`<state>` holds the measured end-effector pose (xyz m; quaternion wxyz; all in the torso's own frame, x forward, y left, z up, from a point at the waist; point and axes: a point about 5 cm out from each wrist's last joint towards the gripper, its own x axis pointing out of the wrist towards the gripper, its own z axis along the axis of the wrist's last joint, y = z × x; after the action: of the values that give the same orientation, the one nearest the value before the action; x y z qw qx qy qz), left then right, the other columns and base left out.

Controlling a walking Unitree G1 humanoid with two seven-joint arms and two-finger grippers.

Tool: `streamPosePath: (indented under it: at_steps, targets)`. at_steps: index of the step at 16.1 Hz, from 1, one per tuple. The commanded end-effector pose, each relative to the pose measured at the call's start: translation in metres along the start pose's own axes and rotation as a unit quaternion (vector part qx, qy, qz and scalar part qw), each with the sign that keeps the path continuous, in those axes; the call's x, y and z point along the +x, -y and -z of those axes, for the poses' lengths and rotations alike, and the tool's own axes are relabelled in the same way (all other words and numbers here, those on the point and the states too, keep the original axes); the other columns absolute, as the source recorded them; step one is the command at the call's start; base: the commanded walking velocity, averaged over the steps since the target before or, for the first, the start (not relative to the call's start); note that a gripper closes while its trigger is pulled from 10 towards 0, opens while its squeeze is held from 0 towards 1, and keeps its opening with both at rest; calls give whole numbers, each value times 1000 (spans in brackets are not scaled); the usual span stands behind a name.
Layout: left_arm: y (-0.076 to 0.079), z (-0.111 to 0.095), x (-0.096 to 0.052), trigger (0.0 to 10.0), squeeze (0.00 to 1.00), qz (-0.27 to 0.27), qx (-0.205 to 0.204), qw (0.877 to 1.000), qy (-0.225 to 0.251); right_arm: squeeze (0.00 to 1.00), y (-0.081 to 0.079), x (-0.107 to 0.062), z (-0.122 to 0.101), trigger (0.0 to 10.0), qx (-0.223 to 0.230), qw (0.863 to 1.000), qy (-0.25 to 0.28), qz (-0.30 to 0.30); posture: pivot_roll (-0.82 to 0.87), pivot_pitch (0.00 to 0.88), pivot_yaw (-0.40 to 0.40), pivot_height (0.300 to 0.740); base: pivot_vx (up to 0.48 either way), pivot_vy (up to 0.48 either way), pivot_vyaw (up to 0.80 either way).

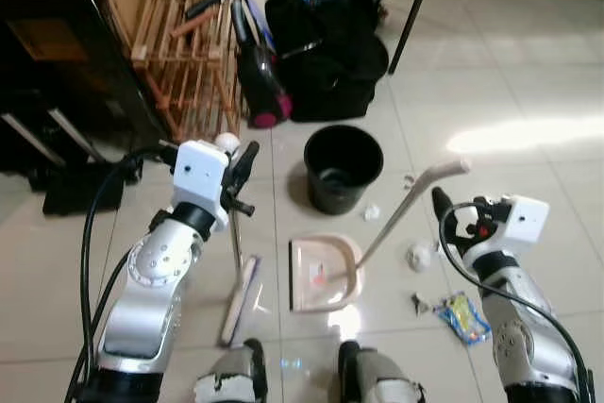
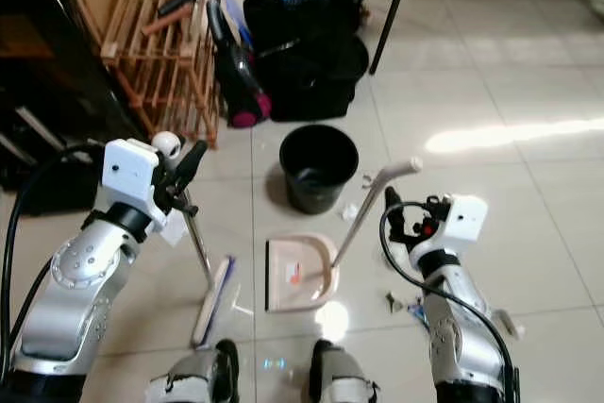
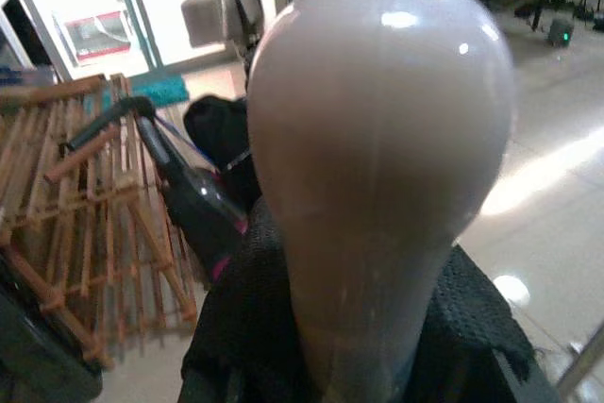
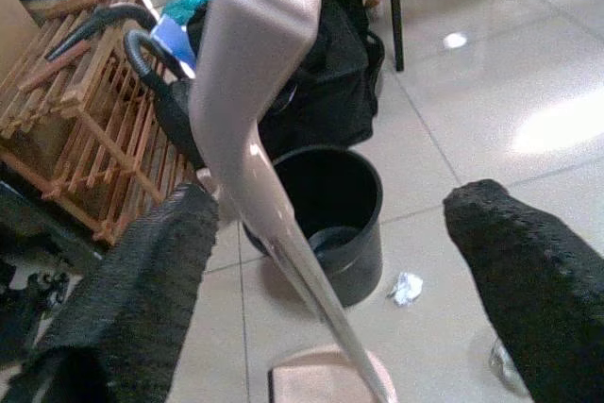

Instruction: Sweep floor

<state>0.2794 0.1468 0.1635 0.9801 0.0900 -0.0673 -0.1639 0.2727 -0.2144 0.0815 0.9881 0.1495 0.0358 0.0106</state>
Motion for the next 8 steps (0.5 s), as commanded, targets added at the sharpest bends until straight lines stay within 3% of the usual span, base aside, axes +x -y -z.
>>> streamPosePath:
  at_steps: [1,4,7,8]
  targets:
    - [1,-5,-3,10000,0,9,10,1000,-1,1000,4,1,4,10000,14,1000,-14,5,-34,347,-10,740,0,0,0]
    - [-10,-6,9,10000,0,8,20,1000,-21,1000,-2,13,0,10000,5,1000,-28,6,-33,350,2,740,0,0,0]
    - [-30,-22,47,10000,0,10,33,999,-16,1000,-2,34,-14,10000,-16,998,-53,19,-28,320,-13,740,0,0,0]
    - [-34,-23,52,10000,0,8,34,999,-21,1000,-1,37,-17,10000,-19,998,-56,21,-32,304,-15,740,0,0,0]
